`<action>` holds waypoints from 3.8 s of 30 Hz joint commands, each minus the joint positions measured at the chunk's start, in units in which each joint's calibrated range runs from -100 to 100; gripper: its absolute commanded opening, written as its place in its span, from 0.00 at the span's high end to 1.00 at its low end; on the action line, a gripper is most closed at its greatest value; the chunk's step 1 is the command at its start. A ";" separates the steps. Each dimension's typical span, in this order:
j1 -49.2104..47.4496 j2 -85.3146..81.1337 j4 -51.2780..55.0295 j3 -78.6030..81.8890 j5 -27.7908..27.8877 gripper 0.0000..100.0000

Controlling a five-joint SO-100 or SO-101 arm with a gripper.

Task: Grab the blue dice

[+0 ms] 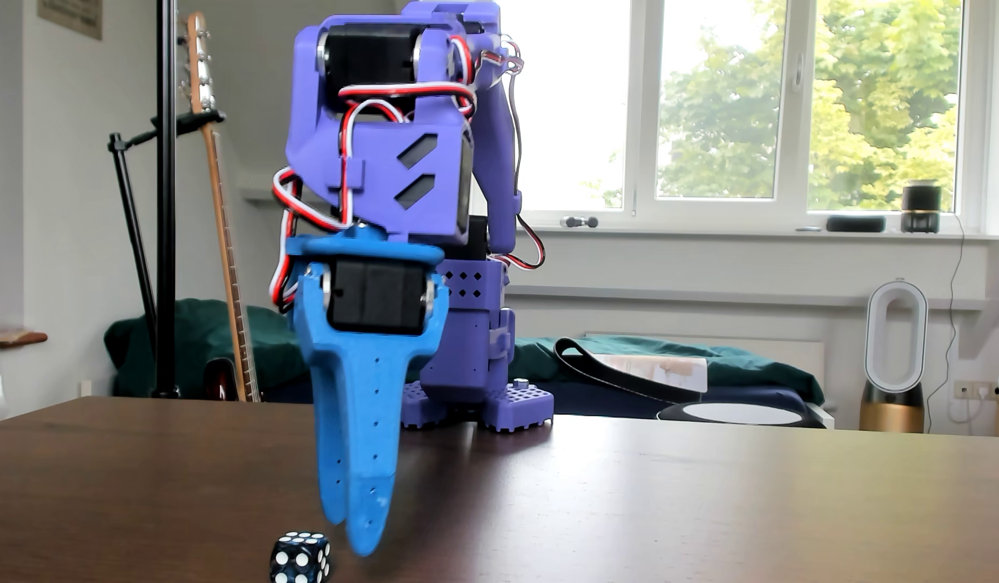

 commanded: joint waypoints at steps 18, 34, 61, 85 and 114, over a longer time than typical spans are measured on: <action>4.32 5.02 0.29 -12.41 2.59 0.78; 2.02 4.68 0.29 -11.14 1.53 0.79; 3.74 4.43 0.29 -12.05 -1.20 0.98; -24.82 -52.83 -0.06 17.79 -14.03 0.98; -17.94 -48.64 0.29 11.46 -13.66 0.80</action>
